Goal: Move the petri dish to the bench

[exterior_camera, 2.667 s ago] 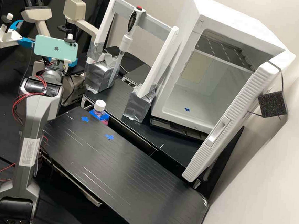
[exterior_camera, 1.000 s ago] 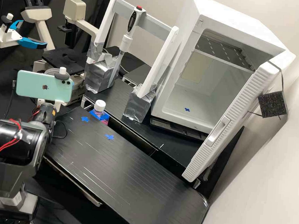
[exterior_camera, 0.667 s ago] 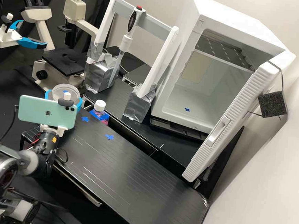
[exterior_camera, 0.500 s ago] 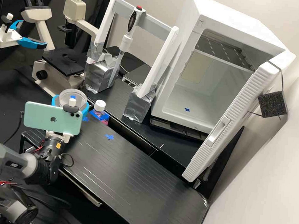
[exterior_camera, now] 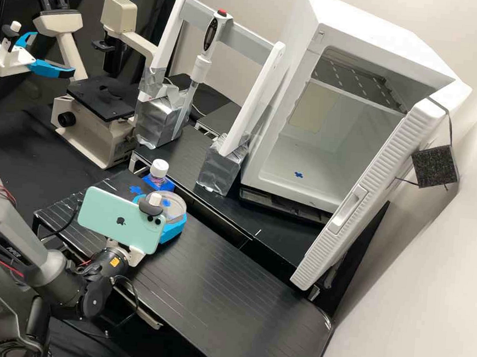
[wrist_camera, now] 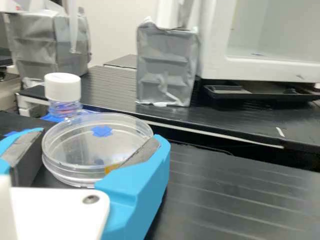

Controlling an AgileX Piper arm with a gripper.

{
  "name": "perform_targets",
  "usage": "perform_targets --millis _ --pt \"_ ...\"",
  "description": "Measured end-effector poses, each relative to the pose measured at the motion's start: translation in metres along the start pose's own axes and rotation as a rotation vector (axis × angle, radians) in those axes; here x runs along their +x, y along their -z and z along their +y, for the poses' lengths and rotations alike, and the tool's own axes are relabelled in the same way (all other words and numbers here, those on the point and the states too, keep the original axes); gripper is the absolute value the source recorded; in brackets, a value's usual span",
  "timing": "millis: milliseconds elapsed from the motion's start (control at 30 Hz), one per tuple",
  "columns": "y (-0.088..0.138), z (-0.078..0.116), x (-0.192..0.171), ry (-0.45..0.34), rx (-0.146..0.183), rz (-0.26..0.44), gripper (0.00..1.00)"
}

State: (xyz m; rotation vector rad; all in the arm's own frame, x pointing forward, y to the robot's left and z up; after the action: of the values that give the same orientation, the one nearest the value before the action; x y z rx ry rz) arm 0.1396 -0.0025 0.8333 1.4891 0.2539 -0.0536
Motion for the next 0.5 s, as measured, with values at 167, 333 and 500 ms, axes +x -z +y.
perform_targets --millis 167,333,500 --pt "-0.008 0.003 -0.005 -0.025 0.017 -0.046 0.00" --pt "-0.018 0.005 -0.006 -0.039 0.062 -0.073 0.00" --pt "-0.025 0.003 -0.006 -0.031 0.080 -0.093 0.00"
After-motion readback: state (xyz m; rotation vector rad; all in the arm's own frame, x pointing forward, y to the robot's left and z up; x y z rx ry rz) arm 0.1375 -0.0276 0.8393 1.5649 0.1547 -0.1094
